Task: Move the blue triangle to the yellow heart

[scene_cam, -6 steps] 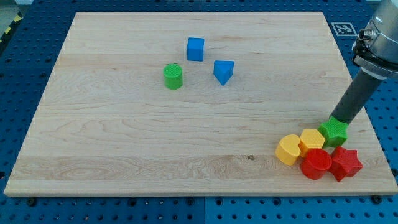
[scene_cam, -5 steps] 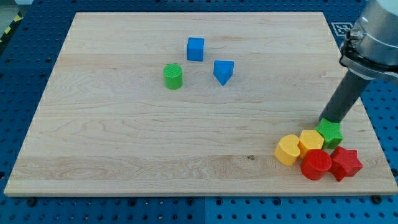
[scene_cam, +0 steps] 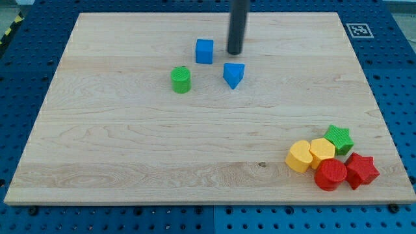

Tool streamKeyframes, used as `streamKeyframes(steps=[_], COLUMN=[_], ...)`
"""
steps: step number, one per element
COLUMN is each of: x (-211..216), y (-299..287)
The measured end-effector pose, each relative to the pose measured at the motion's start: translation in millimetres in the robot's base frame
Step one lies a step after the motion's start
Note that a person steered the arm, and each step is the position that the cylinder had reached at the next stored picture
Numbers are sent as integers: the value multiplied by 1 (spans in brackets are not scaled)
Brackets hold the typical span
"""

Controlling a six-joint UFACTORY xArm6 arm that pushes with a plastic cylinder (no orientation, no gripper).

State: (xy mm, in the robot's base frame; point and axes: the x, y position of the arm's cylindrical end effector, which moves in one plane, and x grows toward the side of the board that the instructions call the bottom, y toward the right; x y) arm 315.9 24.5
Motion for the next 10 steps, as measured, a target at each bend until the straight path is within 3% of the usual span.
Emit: streamKeyframes(steps=[1,10], x=[1,174], y=[-47,80])
